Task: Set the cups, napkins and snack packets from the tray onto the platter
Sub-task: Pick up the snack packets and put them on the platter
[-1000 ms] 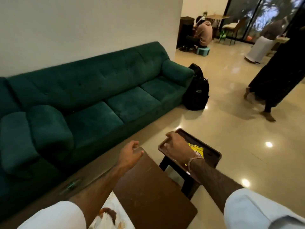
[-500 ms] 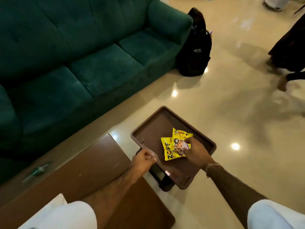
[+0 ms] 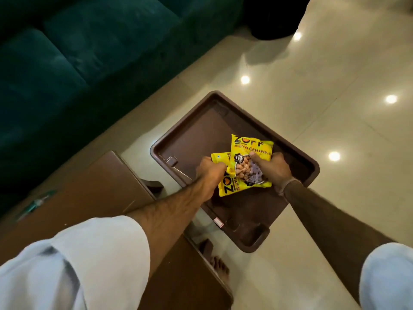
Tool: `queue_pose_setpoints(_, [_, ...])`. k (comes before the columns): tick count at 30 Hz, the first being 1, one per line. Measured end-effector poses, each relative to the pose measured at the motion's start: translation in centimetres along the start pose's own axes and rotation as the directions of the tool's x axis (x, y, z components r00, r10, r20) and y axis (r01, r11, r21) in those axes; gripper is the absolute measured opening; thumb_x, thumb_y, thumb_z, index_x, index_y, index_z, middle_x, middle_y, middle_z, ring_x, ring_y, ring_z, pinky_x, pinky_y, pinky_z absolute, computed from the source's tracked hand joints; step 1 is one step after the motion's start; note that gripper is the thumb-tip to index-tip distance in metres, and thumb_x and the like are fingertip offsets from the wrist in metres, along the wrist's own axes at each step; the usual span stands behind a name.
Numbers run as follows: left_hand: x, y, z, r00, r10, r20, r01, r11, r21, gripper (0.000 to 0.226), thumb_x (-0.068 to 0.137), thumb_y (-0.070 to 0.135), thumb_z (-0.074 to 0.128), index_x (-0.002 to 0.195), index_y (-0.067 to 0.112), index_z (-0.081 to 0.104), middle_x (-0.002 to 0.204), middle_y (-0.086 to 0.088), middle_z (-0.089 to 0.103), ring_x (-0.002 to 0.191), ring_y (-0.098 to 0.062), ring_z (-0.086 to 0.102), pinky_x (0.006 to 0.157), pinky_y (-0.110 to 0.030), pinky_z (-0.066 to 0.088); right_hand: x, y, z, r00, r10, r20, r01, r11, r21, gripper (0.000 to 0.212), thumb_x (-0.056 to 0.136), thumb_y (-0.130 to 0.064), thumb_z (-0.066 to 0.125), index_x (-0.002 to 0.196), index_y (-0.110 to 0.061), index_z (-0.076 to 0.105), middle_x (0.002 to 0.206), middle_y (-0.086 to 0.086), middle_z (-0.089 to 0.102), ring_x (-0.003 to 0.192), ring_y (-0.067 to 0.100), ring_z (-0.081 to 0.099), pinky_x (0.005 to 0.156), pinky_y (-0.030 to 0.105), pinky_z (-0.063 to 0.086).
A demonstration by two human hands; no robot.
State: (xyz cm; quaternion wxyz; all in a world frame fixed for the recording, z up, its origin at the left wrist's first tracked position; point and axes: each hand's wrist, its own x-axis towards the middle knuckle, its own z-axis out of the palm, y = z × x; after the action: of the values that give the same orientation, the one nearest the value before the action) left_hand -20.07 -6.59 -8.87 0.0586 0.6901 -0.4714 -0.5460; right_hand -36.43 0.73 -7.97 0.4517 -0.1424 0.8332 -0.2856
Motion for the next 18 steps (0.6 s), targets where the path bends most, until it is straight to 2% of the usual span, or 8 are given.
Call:
queue_pose_setpoints(2, [0.3,-0.2,0.4,0.998,-0.033,0.047,0.038,0.993,-0.112,0.005,0.068,0.015,0.066,0.074,0.015,0.067,0.077,0.001,0.068,0.072,-0.018,0.063,0.059,-0.023,0.045,0.7,0.3,0.5,0.999,0.017,0.029,-0.022,0.984,0.179,0.059,0.080,-0.046,0.077,0.121,-0.006,0.064,0.120,0.014,0.070,0.111,0.032,0.067,0.102,0.046,0.051])
queue_pose_setpoints(4, [0.2,-0.4,0.3,0.991,-0.044,0.126,0.072,0.972,-0.223,0.004,0.069,0.010,0.068,0.068,0.015,0.067,0.067,0.008,0.069,0.063,-0.010,0.062,0.054,-0.018,0.046,0.8,0.6,0.8,0.997,0.011,0.077,-0.036,0.945,0.326,0.041,0.083,-0.033,0.077,0.112,-0.005,0.071,0.109,0.013,0.075,0.100,0.029,0.072,0.097,0.048,0.055])
queue_pose_setpoints(6, [-0.2,-0.5,-0.3,0.973,-0.022,0.231,0.092,0.950,-0.297,0.014,0.069,0.009,0.073,0.081,0.016,0.073,0.072,0.010,0.075,0.067,-0.009,0.069,0.054,-0.017,0.051,0.4,0.6,0.8,0.991,-0.012,0.134,-0.044,0.913,0.406,0.037,0.085,-0.027,0.075,0.113,-0.004,0.072,0.108,0.014,0.075,0.098,0.030,0.073,0.095,0.049,0.056])
queue_pose_setpoints(8, [-0.8,-0.7,-0.8,0.951,0.019,0.308,0.095,0.931,-0.352,0.034,0.064,0.009,0.079,0.097,0.017,0.072,0.087,0.002,0.078,0.079,-0.017,0.074,0.064,-0.031,0.060,-0.3,0.3,0.7,0.983,-0.051,0.177,-0.029,0.906,0.423,0.037,0.086,-0.025,0.073,0.115,-0.002,0.070,0.110,0.016,0.074,0.100,0.033,0.072,0.095,0.051,0.055])
queue_pose_setpoints(10, [-1.4,-1.0,-1.5,0.950,0.043,0.309,0.095,0.904,-0.417,0.045,0.061,0.005,0.080,0.104,0.013,0.070,0.094,-0.007,0.077,0.084,-0.025,0.074,0.071,-0.043,0.061,-1.1,-0.4,0.8,0.974,-0.086,0.209,-0.010,0.908,0.419,0.037,0.087,-0.022,0.072,0.116,0.000,0.069,0.112,0.018,0.073,0.102,0.036,0.071,0.094,0.053,0.055])
queue_pose_setpoints(15, [-3.0,-2.1,-6.7,0.958,0.068,0.278,0.103,0.825,-0.555,0.020,0.074,0.005,0.079,0.091,0.014,0.076,0.095,-0.014,0.077,0.084,-0.031,0.075,0.068,-0.050,0.061,-4.1,-3.0,2.4,0.926,-0.161,0.341,0.000,0.904,0.428,0.040,0.089,-0.017,0.067,0.125,0.002,0.063,0.122,0.022,0.068,0.107,0.039,0.068,0.092,0.051,0.057])
queue_pose_setpoints(16, [-3.2,-2.5,-8.0,0.959,0.082,0.271,0.097,0.804,-0.587,0.020,0.074,0.003,0.079,0.089,0.015,0.077,0.096,-0.014,0.077,0.085,-0.031,0.074,0.070,-0.051,0.061,-4.9,-3.7,3.0,0.912,-0.180,0.370,0.004,0.903,0.429,0.040,0.090,-0.016,0.066,0.126,0.002,0.062,0.123,0.023,0.068,0.104,0.038,0.069,0.091,0.050,0.057])
queue_pose_setpoints(18, [-4.0,-3.3,-11.3,0.966,0.087,0.244,0.090,0.770,-0.632,0.030,0.074,-0.001,0.078,0.102,0.010,0.073,0.105,-0.018,0.074,0.095,-0.036,0.072,0.080,-0.058,0.057,-6.8,-5.1,4.6,0.880,-0.212,0.425,0.010,0.902,0.431,0.044,0.089,-0.017,0.065,0.128,0.002,0.060,0.126,0.023,0.066,0.103,0.037,0.068,0.095,0.051,0.054])
